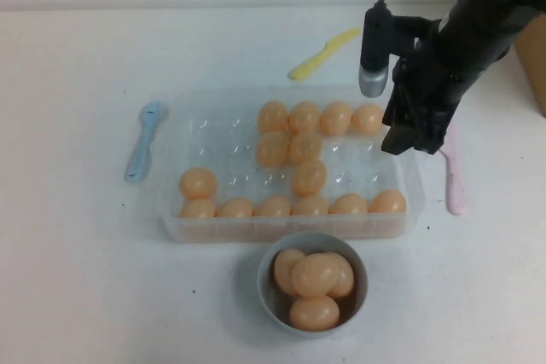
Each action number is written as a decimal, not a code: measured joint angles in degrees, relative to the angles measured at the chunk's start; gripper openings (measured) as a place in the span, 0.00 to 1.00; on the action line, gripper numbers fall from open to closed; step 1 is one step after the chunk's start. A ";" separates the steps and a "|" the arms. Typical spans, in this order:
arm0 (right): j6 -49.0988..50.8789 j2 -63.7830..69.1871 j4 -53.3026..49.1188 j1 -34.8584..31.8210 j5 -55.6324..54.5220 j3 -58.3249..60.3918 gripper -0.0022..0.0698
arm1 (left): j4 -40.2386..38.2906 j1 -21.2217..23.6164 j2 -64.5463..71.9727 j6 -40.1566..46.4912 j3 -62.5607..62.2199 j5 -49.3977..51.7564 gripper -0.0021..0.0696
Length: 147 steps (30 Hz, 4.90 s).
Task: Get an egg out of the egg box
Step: Pick up the egg from the plastic box, then place the egg in the bowl
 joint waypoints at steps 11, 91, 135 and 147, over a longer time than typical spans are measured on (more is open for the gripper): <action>-1.13 2.75 -7.77 5.20 0.00 -0.12 0.45 | 0.00 0.00 0.00 0.00 0.00 0.00 0.02; -18.02 8.71 -9.66 6.18 -0.72 5.28 0.52 | 0.00 0.00 0.00 0.00 0.00 0.04 0.02; -13.78 1.99 -5.27 20.65 -1.99 4.95 0.52 | 0.00 0.00 0.00 0.00 0.00 0.13 0.02; -13.64 3.10 -3.47 20.65 -2.04 4.95 0.52 | 0.00 0.00 0.00 0.00 0.00 0.13 0.02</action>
